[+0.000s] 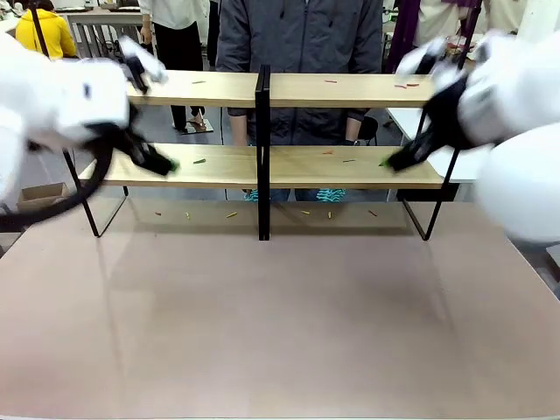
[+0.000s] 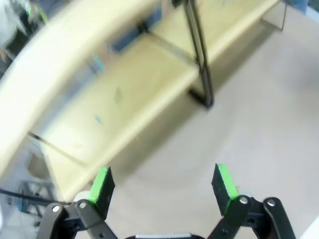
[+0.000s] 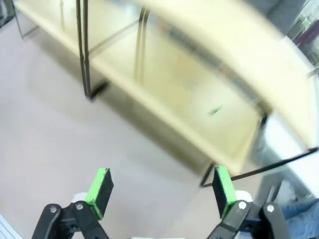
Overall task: Clean the shelves.
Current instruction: Pick up the Duster when the human hands it over.
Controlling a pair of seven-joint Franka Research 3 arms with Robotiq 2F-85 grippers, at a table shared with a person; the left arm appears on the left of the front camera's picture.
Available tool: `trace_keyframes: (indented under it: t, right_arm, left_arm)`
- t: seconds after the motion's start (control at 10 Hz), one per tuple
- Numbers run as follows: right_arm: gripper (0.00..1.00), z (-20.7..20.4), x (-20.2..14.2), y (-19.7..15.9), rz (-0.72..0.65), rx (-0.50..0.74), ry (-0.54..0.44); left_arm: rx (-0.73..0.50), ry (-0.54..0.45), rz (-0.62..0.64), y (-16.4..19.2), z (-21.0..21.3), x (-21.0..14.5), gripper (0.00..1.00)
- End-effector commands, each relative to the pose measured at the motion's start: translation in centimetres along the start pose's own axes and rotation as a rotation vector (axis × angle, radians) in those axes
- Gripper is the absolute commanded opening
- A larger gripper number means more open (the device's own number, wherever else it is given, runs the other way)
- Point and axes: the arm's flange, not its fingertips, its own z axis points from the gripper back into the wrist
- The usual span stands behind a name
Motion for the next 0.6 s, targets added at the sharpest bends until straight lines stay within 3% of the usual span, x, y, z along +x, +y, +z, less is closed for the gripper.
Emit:
trace_keyframes:
  t: [0.0, 0.1, 0.2, 0.3, 0.5]
  right_arm:
    - [1.0, 7.2, -6.3, 2.8, -0.086, -0.017, -0.111]
    - [1.0, 0.0, 0.0, 0.0, 0.0, 0.0, 0.0]
    - [1.0, 5.1, 1.3, -0.3, -0.025, -0.031, -0.083]
    - [1.0, 3.1, 1.2, -0.4, -0.021, 0.025, -0.022]
    - [1.0, 4.0, 1.8, -0.6, -0.034, -0.032, -0.001]
  left_arm:
    - [0.063, -0.166, 0.098, -5.9, 11.6, -12.2, 1.0]
    - [0.0, 0.0, 0.0, 0.0, 0.0, 0.0, 1.0]
    - [0.0, 0.0, 0.0, 0.0, 0.0, 0.0, 1.0]
    - [0.045, -0.114, 0.011, 0.2, 7.4, 1.9, 1.0]
    - [-0.034, -0.095, 0.068, 0.3, 6.5, 2.6, 1.0]
